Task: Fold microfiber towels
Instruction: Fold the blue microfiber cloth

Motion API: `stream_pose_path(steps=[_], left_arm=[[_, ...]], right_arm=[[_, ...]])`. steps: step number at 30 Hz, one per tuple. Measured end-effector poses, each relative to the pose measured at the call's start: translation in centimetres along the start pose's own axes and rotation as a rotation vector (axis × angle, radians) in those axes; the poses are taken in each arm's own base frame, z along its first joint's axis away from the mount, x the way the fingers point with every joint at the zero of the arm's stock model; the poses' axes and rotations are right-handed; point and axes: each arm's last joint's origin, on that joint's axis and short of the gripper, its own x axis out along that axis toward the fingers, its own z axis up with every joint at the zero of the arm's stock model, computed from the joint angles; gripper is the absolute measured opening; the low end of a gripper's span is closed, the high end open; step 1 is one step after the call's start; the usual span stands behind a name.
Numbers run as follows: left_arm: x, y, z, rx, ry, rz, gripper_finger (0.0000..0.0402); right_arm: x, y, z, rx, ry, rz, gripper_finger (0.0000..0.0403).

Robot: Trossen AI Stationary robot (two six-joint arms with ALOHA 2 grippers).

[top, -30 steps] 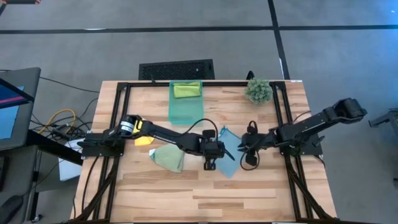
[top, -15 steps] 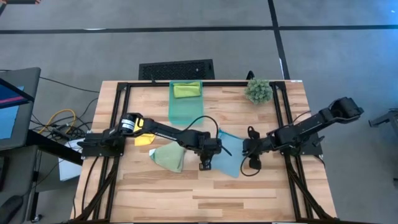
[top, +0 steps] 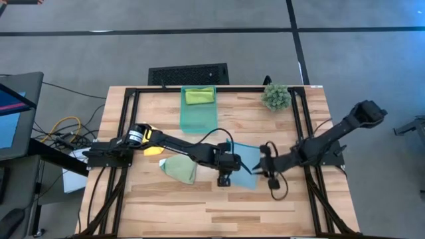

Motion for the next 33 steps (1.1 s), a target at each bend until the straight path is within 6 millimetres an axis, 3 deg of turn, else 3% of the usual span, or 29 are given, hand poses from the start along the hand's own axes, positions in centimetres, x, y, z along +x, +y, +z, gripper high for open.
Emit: stream_pose_path(steps=[6, 13, 20, 23, 26, 33], left_arm=[[1.3, 0.4, -1.0, 0.051, -0.017, 0.006, 0.0048], [2.8, 1.8, -3.6, -0.030, 0.081, -0.035, 0.0048], [2.2, 0.7, -2.9, 0.020, 0.087, -0.122, 0.0048], [1.4, -0.1, -1.7, 0.048, 0.041, -0.123, 0.0048], [0.5, -1.0, -0.6, 0.086, 0.003, -0.110, 0.0048], [0.1, -1.8, -0.8, 0.163, 0.024, 0.011, 0.0048]], right_arm=[[2.4, 3.0, -0.6, -0.075, -0.057, 0.103, 0.0103], [4.7, 3.2, -2.7, -0.081, 0.144, 0.051, 0.0103], [3.1, 3.0, -1.4, -0.088, 0.305, -0.014, 0.0103], [1.9, 3.6, -0.1, -0.099, 0.220, -0.028, 0.0103], [1.2, 4.1, 0.0, -0.123, 0.181, -0.055, 0.0103], [3.3, 4.8, 0.4, -0.238, 0.033, -0.060, 0.0127]])
